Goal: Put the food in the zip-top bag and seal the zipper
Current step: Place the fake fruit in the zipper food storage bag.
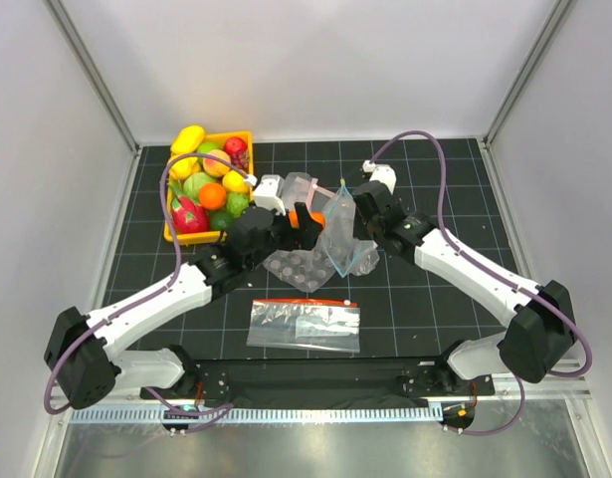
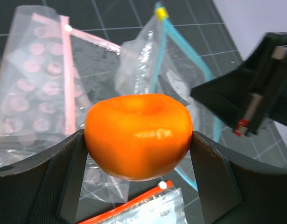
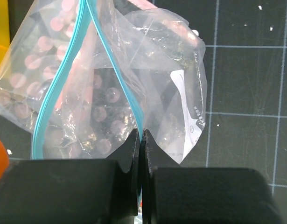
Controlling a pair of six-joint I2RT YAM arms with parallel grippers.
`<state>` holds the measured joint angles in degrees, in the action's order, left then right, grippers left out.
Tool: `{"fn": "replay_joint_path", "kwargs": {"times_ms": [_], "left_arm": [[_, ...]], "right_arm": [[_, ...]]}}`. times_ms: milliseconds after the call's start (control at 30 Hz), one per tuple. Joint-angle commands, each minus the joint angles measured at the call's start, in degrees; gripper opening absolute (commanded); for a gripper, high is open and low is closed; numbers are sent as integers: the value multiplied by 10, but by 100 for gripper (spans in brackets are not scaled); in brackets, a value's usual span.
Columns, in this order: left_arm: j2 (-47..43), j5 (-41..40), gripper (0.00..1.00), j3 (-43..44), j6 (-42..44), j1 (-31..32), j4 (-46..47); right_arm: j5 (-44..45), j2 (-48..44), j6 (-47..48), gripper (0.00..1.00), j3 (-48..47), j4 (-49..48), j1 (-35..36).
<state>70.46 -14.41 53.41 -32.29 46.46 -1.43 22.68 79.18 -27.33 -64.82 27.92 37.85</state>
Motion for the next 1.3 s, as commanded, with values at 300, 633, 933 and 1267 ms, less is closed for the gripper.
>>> {"fn": "replay_joint_path", "kwargs": {"times_ms": [300, 633, 933, 1267], "left_arm": [[11, 76, 62, -27, 6, 23, 151], [98, 75, 61, 5, 17, 36, 147], [165, 54, 63, 44, 21, 36, 125], [162, 108, 86, 52, 18, 37, 126]], "right_arm": [[-54, 7, 18, 1, 3, -43, 27], [-46, -21, -1, 1, 16, -53, 28], [-11, -46, -19, 1, 27, -48, 28], [-62, -79, -48, 1, 63, -81, 3]]}}
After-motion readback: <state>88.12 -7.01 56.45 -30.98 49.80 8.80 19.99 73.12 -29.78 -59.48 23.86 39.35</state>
